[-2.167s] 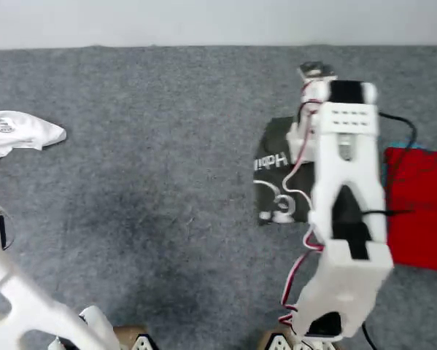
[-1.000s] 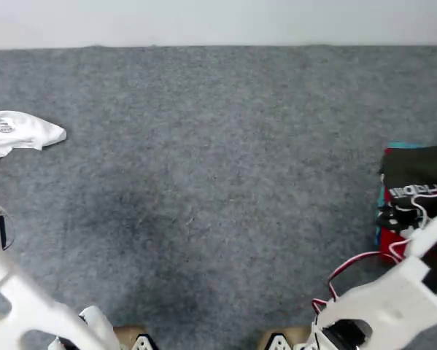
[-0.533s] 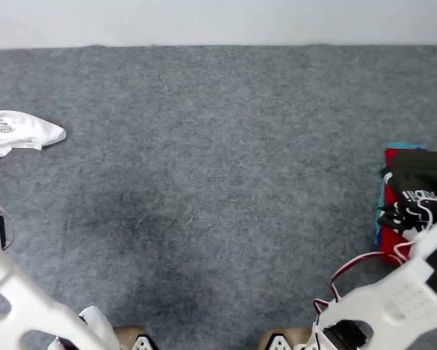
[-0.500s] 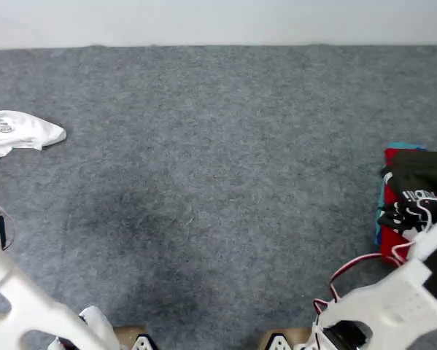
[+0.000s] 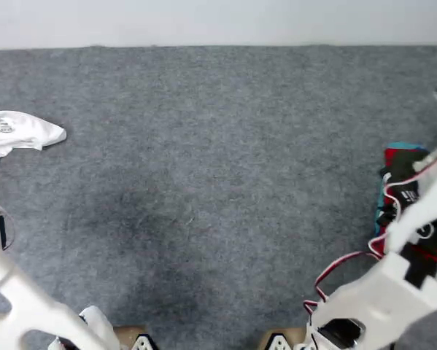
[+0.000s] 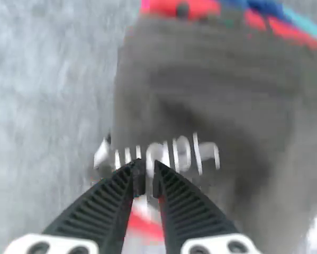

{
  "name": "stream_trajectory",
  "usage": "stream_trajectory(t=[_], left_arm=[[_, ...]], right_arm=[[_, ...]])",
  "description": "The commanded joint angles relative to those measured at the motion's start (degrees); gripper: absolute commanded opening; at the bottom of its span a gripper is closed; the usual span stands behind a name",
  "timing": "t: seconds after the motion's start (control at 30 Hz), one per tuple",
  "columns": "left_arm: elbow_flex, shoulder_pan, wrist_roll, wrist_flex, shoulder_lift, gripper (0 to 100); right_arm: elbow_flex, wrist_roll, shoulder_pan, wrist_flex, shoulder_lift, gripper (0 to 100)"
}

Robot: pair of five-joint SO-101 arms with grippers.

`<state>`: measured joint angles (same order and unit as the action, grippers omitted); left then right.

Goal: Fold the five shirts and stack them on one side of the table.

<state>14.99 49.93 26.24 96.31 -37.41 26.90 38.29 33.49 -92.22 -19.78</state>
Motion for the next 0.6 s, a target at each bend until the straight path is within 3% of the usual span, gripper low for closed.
stream_trajectory(t=[0.0, 0.17, 0.27, 0.37, 0.57], left_arm=[[-0.13, -0.18, 0.44, 0.0, -1.58, 3], [-0.13, -0.18, 0.44, 0.09, -1.58, 3], [-0.13, -0.18, 0.44, 0.09, -1.58, 3], [-0.13, -0.18, 0.44, 0.09, -1.58, 3], [-0.13, -0.18, 0.44, 0.09, -1.58, 3]], right_arm=[[0.44, -3.25, -3.21, 11.12, -5.85, 2.8], [0.79, -3.78, -3.74, 28.09, -13.32, 2.8], [0.79, -4.04, -3.74, 32.57, -13.23, 2.8], [0.7, -8.53, -3.47, 32.04, -10.33, 2.8], [0.7, -13.1, -1.45, 17.36, -1.8, 2.8]])
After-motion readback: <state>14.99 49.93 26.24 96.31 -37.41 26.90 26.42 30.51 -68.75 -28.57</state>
